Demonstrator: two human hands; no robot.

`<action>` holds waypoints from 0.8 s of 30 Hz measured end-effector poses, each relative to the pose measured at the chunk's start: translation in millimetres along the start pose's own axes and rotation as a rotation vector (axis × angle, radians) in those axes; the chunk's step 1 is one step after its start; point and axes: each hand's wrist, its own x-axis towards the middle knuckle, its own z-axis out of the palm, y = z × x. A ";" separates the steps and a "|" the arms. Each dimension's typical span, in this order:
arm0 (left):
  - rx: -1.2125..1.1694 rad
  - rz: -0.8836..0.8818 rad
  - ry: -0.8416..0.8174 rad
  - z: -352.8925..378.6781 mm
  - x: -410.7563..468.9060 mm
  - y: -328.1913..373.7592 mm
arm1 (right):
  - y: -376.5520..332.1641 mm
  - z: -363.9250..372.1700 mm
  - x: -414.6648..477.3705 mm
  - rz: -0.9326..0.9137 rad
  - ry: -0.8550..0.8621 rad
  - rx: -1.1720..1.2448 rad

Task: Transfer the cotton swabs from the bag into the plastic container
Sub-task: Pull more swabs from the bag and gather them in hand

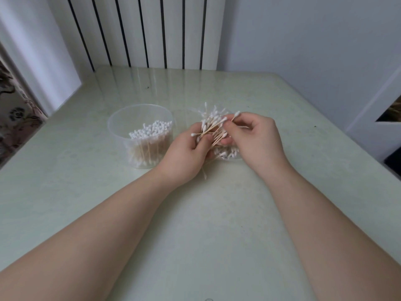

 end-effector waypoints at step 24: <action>-0.112 -0.055 -0.040 5.2 -2.2 5.4 | -14.8 4.7 -2.2 0.308 -0.132 0.788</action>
